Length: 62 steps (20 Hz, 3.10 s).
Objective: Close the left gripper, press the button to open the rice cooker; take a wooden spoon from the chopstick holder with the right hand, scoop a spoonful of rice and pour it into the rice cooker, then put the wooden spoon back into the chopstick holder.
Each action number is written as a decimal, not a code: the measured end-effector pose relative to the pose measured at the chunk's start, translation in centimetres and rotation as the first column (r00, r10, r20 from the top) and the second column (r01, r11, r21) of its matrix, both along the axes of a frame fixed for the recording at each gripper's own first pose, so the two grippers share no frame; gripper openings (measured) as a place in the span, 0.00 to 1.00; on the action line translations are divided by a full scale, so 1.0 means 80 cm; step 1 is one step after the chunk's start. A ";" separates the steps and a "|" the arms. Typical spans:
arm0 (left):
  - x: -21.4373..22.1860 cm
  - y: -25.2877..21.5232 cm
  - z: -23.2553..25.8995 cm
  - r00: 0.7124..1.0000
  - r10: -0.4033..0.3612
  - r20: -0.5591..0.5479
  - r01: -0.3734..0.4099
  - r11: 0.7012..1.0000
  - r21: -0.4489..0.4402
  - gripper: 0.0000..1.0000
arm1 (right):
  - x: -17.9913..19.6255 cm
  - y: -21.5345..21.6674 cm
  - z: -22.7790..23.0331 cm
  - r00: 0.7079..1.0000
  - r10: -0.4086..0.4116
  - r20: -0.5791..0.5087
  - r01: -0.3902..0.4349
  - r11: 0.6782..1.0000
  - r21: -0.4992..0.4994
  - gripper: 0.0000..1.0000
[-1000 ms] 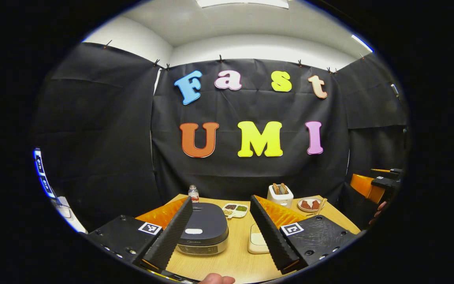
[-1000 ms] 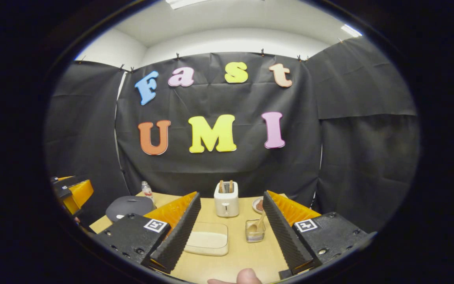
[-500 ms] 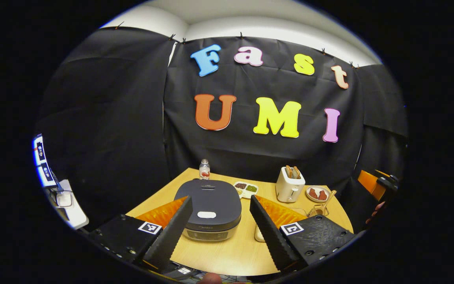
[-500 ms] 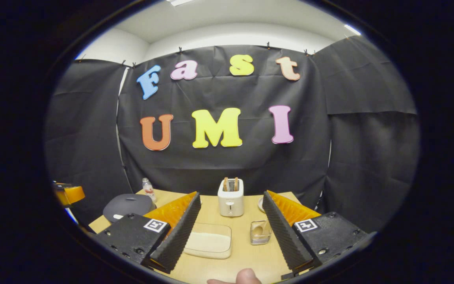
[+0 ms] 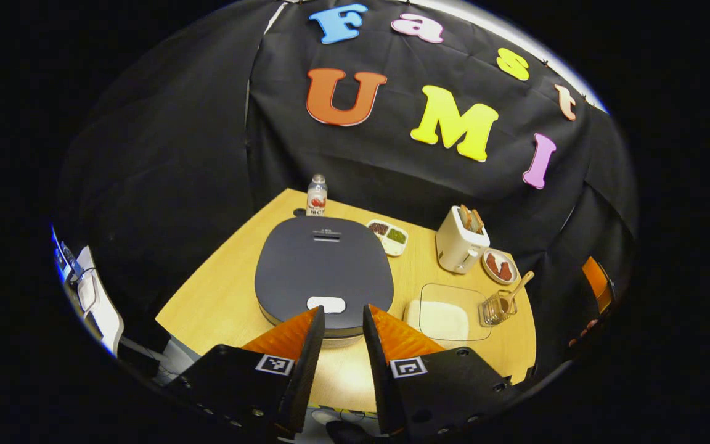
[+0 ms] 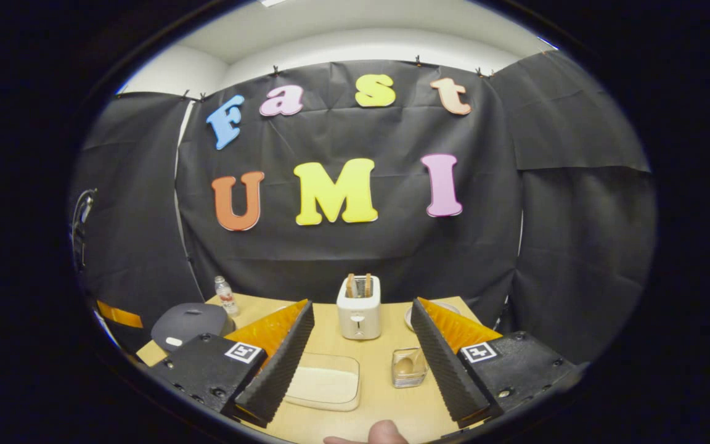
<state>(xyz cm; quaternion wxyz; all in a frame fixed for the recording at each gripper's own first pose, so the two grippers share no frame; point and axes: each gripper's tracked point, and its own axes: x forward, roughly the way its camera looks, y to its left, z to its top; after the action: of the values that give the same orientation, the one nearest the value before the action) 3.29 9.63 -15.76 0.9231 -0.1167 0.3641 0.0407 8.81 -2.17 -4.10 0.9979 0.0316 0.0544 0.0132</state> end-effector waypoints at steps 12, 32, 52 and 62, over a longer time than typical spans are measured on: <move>0.076 0.016 -0.068 0.988 0.006 -0.155 -0.019 0.996 -0.085 0.00 | 0.003 -0.076 -0.017 0.986 -0.161 -0.036 0.161 0.987 0.000 1.00; 0.072 0.016 -0.086 0.984 0.087 -0.153 -0.116 0.974 -0.194 0.01 | -0.001 -0.055 -0.019 0.990 -0.133 -0.035 0.133 0.991 -0.011 1.00; 0.158 0.003 0.155 0.875 -0.054 0.481 -0.054 0.977 0.208 0.95 | -0.011 -0.090 0.009 0.992 -0.129 0.018 0.128 0.991 0.031 1.00; 0.100 -0.048 0.186 0.808 -0.106 0.580 -0.084 0.953 0.292 0.94 | 0.049 -0.122 -0.031 0.998 -0.042 -0.054 0.042 0.999 0.004 0.96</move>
<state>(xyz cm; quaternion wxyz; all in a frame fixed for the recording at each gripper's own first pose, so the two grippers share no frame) 11.29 5.78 -0.89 0.9971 0.0217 0.0498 0.0526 12.72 -11.93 -6.54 0.9961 0.0357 0.0808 -0.0085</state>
